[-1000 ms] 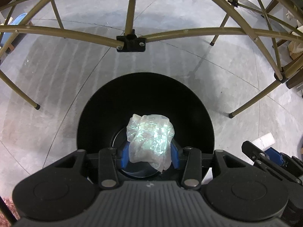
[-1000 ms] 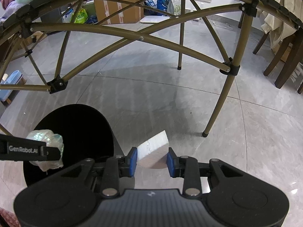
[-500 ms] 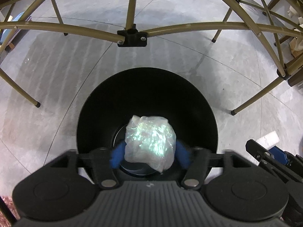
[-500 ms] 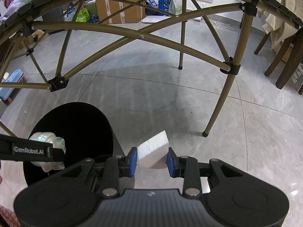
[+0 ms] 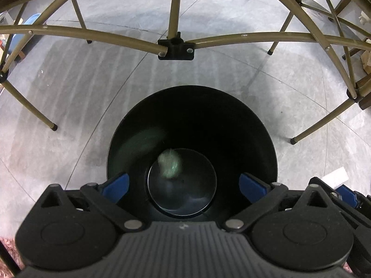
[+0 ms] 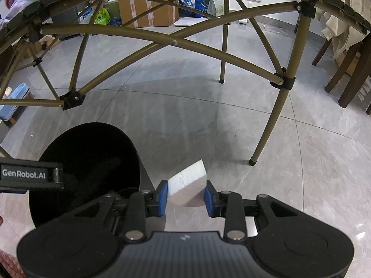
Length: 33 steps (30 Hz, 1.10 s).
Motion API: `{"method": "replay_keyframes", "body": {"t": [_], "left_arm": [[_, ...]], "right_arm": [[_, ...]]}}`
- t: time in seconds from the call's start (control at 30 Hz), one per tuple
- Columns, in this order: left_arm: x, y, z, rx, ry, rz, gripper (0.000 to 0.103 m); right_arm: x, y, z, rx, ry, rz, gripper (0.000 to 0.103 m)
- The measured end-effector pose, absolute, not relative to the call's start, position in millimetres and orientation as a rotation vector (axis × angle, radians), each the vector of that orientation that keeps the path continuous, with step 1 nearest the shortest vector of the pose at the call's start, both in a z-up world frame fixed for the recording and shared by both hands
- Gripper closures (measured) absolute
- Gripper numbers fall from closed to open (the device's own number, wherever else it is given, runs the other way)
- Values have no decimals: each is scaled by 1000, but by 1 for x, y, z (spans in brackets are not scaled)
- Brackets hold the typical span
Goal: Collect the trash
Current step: 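Open the left gripper to drop the plastic bag into the bin, then move the right gripper over the bin and open it to drop the paper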
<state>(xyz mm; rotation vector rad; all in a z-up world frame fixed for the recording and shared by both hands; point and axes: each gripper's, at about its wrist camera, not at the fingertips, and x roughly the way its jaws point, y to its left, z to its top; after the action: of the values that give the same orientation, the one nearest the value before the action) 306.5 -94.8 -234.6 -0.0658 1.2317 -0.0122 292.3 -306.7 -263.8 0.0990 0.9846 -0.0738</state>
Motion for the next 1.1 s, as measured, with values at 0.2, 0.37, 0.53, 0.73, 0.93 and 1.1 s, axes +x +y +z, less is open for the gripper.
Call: {"method": "replay_keyframes", "body": {"t": [0.2, 0.37, 0.53, 0.73, 0.93, 1.1], "left_arm": [[304, -96, -230, -49, 1215, -30, 0], [302, -98, -224, -8, 1183, -32, 0], [301, -93, -218, 13, 1158, -20, 0], [297, -87, -211, 35, 1128, -18, 0], [294, -75, -204, 23, 1114, -1, 0], [294, -61, -201, 21, 1103, 21, 0]], "right_arm": [[291, -305, -264, 93, 997, -75, 71], [289, -305, -263, 94, 1011, -74, 71], [289, -303, -261, 98, 1013, -70, 71], [289, -296, -256, 99, 1012, -52, 71], [290, -286, -247, 93, 999, -23, 71], [292, -274, -242, 85, 995, 5, 71]]}}
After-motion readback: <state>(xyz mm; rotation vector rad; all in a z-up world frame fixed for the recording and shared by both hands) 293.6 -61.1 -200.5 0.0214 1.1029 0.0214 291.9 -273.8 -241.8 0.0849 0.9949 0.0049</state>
